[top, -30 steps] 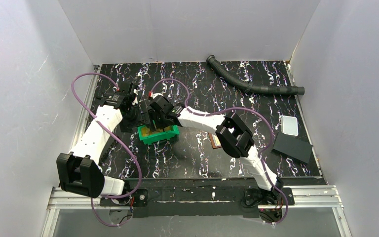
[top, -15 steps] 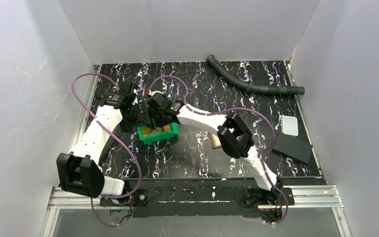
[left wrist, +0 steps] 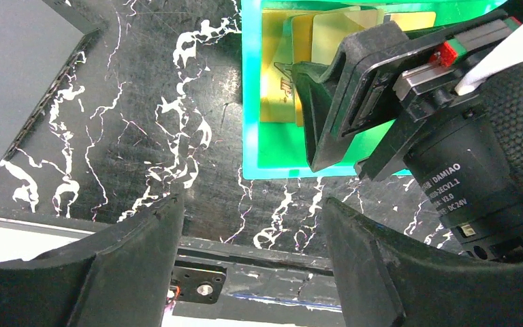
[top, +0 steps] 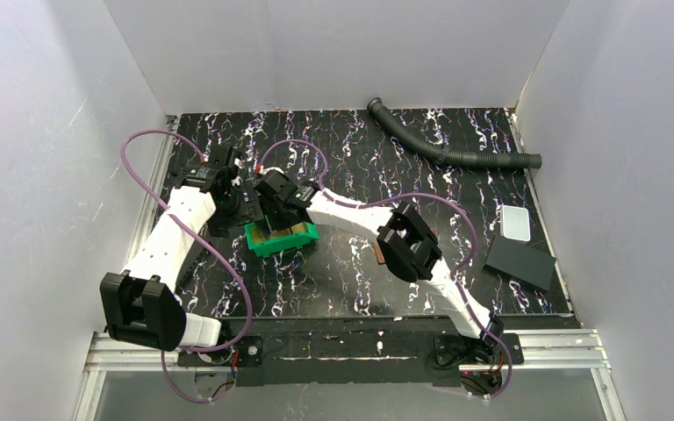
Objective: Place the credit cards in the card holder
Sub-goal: Pick up the credit card from the storage box.
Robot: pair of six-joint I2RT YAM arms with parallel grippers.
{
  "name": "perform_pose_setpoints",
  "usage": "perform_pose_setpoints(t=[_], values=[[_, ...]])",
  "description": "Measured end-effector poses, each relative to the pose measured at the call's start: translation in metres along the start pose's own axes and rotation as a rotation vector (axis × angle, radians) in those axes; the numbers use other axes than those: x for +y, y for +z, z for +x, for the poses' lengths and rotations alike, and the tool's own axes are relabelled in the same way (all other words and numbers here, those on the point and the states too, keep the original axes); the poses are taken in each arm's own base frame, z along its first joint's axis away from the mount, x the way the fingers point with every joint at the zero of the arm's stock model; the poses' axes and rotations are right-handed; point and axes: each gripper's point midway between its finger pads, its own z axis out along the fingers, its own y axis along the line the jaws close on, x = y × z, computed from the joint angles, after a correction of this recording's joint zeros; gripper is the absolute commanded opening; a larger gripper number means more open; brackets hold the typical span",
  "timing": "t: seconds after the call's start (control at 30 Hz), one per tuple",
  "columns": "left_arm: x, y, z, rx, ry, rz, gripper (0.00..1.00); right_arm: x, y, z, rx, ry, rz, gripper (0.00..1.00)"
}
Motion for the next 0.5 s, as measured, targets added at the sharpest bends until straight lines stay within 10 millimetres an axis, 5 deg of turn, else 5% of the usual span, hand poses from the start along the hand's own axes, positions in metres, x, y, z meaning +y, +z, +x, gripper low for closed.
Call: perform_pose_setpoints(t=[0.17, 0.3, 0.5], values=[[0.0032, -0.0005, 0.0005, 0.002, -0.002, -0.015, 0.73, -0.0029, 0.0021, -0.001, -0.006, -0.001, 0.024, 0.64], [0.0043, -0.0005, -0.0002, -0.001, -0.003, -0.019, 0.73, -0.0064, 0.0049, -0.0026, -0.012, 0.003, 0.043, 0.45], [0.0035, -0.0005, -0.0008, -0.004, -0.003, -0.015, 0.73, -0.007, 0.006, -0.004, -0.015, 0.026, 0.034, 0.4]])
